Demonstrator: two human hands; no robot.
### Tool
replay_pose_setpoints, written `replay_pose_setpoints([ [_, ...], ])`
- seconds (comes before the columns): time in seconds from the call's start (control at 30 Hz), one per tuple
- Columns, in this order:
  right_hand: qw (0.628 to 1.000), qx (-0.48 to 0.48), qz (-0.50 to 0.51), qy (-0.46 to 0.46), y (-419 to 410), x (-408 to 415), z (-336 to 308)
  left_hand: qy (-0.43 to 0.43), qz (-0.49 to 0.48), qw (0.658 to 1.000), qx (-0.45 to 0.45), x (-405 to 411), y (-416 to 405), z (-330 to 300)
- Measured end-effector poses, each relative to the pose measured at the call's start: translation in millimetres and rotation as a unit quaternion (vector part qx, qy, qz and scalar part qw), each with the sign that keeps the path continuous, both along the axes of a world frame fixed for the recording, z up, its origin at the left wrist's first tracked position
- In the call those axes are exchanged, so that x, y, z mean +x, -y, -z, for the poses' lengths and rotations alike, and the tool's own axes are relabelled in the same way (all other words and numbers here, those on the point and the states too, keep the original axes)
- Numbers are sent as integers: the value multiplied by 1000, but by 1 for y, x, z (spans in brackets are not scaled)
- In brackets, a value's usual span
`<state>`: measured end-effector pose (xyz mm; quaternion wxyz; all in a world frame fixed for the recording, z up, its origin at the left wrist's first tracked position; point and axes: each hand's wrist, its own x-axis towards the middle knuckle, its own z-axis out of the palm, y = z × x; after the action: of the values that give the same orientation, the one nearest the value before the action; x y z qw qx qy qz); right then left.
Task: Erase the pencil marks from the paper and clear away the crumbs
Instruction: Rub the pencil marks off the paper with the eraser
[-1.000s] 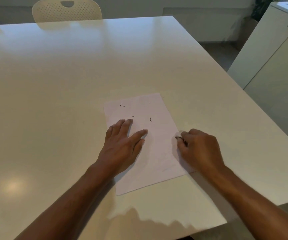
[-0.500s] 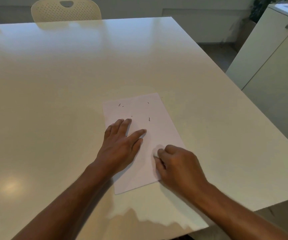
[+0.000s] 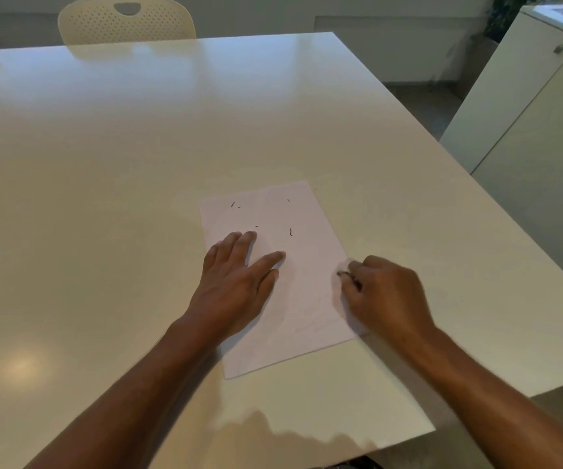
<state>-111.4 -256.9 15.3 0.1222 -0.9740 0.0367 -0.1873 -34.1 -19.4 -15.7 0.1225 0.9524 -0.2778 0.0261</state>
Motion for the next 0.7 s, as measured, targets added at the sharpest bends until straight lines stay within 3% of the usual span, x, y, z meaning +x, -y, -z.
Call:
replay_pose_setpoints([
  [0.2,995,-13,-99,-28,-42,-30,0,-2,1,1000,3,0,1,-1],
  [0.37,999,-6,18,33,6,0,6,1,4,1000,-3,0,-1,1],
  [0.7,985,158,-11,74,-32,-18,23,-25,0,999,-44,1,-3,-1],
])
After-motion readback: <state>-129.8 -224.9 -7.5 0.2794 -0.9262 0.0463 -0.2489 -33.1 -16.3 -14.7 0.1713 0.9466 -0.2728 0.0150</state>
